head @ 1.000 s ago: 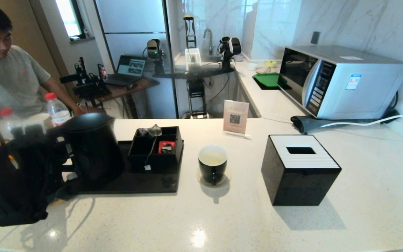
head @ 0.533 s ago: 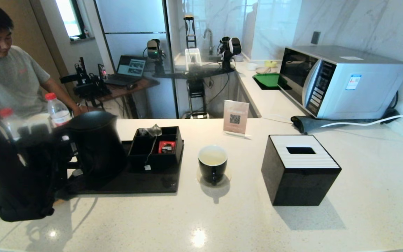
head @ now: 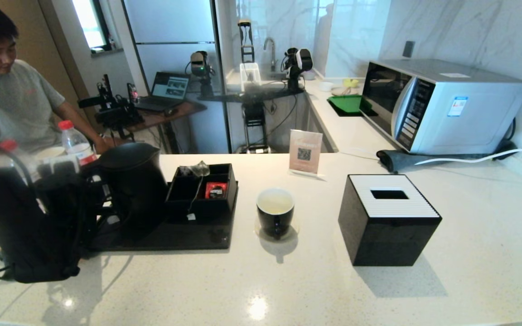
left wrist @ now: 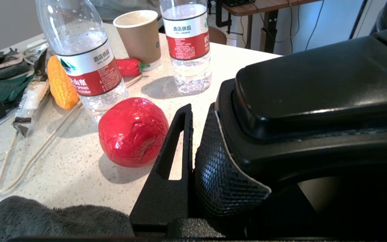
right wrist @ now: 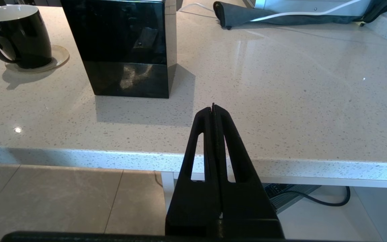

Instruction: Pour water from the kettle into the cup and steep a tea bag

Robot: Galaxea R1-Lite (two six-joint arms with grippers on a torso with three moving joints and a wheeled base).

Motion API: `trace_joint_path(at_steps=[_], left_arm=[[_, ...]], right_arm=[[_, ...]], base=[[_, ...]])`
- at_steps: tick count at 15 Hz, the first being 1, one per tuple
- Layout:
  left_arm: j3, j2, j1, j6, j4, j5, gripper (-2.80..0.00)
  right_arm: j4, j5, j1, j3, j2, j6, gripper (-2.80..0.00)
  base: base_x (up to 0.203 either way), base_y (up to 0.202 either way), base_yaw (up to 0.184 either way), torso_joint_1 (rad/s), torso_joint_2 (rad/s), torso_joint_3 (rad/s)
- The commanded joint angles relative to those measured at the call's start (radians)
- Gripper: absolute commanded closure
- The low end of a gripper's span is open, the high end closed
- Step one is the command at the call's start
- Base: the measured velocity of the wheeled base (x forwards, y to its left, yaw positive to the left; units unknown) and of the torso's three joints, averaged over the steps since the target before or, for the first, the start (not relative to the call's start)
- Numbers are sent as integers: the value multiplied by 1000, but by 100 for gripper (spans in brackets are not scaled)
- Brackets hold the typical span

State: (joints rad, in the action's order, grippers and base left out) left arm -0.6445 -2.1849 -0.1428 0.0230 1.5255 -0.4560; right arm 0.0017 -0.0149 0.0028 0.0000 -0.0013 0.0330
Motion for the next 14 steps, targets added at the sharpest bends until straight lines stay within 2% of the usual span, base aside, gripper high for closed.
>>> trace_joint_path(at_steps=[1,14], left_arm=[[-14,-21,-3,0,44,-3,0],[-11,-33,3,2,44,-4,0]], right_arm=[[0,0,0,0,1,1,0],[0,0,0,0,1,1,0]], base=[[0,0,0,0,0,0],[0,0,0,0,0,0]])
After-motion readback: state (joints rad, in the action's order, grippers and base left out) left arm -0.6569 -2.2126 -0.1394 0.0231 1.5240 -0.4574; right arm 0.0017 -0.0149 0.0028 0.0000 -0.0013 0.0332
